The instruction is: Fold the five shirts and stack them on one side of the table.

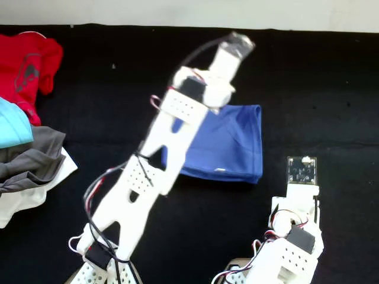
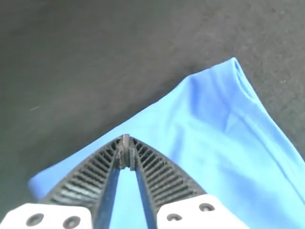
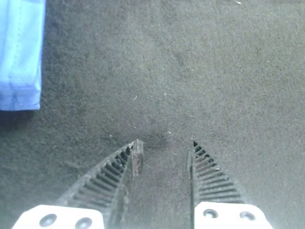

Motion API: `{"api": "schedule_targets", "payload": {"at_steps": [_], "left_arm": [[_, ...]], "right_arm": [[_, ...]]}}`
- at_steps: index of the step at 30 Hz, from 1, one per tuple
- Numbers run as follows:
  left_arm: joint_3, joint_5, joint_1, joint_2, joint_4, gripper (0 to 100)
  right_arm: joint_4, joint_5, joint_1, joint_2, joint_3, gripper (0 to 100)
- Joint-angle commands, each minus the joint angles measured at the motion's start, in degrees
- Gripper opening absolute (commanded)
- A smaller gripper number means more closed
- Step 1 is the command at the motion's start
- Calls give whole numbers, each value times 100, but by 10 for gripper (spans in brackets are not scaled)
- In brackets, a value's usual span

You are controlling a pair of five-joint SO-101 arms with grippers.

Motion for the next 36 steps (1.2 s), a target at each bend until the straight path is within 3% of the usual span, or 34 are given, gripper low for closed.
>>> {"api": "schedule_targets", "payload": {"at_steps": [1, 4, 15, 26, 30, 36], "left_arm": [[-268, 9, -391, -602, 1081, 11], [-171, 9, -716, -541, 1670, 10], [31, 26, -1086, 963, 1424, 10], [435, 53, -1763, -1156, 1758, 10], [2457, 53, -2044, -2888, 1758, 10], [7134, 0, -2791, -6088, 1582, 10]], "right_arm": [[4, -62, 22, -75, 505, 162], [4, -62, 22, -75, 505, 162], [4, -62, 13, -75, 505, 162], [4, -62, 13, -75, 505, 162], [4, -62, 13, -75, 505, 162], [13, -62, 13, -75, 505, 162]]}}
